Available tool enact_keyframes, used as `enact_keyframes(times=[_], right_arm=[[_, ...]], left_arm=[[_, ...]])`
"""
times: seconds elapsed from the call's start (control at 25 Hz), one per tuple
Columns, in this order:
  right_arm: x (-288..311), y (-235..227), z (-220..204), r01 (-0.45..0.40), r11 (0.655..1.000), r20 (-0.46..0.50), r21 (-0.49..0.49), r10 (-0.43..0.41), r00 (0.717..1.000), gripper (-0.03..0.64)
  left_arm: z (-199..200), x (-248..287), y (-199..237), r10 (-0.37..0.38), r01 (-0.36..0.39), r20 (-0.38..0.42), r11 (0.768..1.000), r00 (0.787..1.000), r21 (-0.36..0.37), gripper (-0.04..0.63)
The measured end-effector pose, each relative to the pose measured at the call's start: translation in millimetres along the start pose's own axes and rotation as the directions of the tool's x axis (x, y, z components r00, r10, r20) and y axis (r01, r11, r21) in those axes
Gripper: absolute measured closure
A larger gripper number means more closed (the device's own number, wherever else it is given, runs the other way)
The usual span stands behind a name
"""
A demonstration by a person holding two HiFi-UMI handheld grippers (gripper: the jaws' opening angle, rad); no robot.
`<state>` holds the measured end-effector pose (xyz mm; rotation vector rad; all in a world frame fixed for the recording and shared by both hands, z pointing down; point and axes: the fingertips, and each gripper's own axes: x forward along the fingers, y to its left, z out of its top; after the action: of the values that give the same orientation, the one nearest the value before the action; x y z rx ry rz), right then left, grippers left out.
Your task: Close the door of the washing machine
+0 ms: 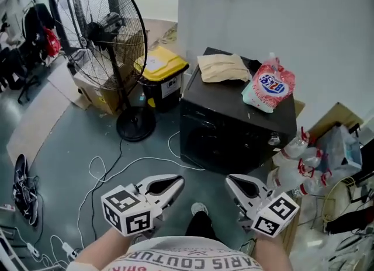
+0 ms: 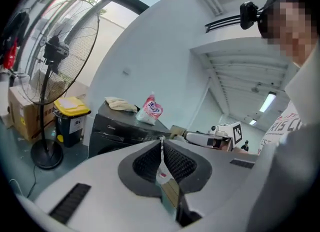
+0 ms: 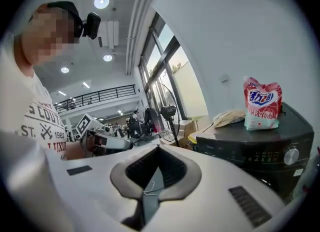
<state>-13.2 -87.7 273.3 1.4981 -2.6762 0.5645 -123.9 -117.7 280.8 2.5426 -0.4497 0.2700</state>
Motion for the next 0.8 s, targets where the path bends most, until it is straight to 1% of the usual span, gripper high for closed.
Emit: enact_keyframes(times=[0.2,0.36,0.6,0.8], right_arm=[[-23.2,25.3,0.1,0.045,0.999,0.040,-0.002,-0.045,0.998,0.597],[-32.5,29.9,1.4,0.081,0.996,0.048,-0.028,-0.080,0.996,0.597],[-41.7,32.9,0.1,0.087,0.996,0.053,-0.033,-0.085,0.995,0.597],[-46.2,33.6,2.1,0.075,0.996,0.048,-0.041,-0.073,0.996,0.597]], left_arm=[[2.8,-20.0,-26.8,-0.061,0.060,0.011,0.996,0.998,0.062,0.557],[-0.4,-17.5,-36.1,-0.099,0.099,0.010,0.993,0.995,0.061,0.557],[-3.9,-9.5,-46.1,-0.128,0.127,0.011,0.990,0.992,0.069,0.557],[-1.7,-5.3,-53.6,-0.128,0.127,0.001,0.987,0.992,0.098,0.557]])
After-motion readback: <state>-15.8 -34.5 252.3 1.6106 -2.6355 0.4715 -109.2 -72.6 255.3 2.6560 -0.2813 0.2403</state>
